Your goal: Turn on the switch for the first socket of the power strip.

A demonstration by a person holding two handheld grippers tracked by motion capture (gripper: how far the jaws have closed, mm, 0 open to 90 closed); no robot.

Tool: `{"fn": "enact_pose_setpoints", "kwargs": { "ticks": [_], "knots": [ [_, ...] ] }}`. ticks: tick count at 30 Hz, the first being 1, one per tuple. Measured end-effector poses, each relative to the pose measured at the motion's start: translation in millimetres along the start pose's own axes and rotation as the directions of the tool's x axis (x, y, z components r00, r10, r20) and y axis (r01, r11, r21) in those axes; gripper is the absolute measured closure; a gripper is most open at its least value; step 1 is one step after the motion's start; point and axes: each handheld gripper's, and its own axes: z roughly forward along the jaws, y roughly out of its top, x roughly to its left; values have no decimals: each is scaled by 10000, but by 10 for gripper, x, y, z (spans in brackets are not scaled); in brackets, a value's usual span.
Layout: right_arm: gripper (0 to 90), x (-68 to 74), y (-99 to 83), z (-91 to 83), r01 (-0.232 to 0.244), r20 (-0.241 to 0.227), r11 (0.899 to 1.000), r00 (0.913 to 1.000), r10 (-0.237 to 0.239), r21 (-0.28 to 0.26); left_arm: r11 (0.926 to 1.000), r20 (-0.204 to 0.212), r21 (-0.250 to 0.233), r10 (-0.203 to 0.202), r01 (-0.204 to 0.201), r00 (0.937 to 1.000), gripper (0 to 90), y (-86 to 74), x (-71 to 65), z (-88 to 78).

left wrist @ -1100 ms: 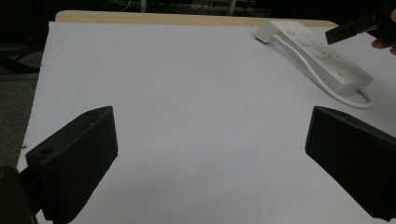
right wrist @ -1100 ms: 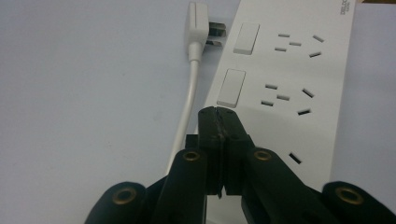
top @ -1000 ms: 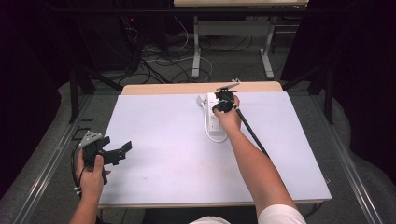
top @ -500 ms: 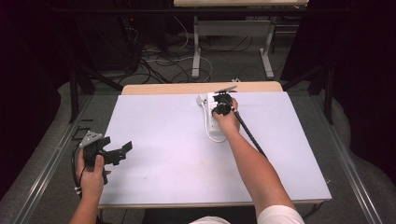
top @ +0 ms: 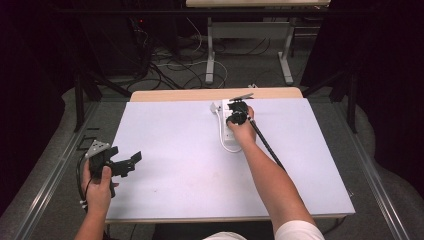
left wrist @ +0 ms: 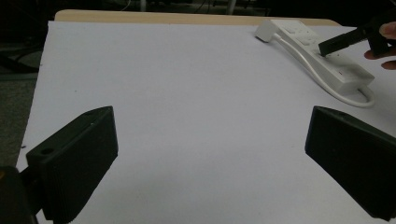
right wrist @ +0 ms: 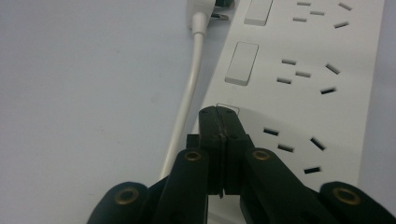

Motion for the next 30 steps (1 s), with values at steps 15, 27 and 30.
{"fn": "enact_pose_setpoints", "kwargs": {
  "ticks": [15,27,30],
  "knots": [
    [900,-36,-37,-6,-135,-311,9996,9994,128,-242,10000,7,32,3,-3,10000,24,-2,-6,0],
    [900,-47,-75,7,-22,-382,9995,9993,10,-329,10000,-11,30,27,-27,10000,26,-5,-4,5],
    [900,-45,-78,8,-65,-395,9994,9992,52,-344,10000,-4,36,28,-28,10000,26,-5,-7,7]
  ]
}}
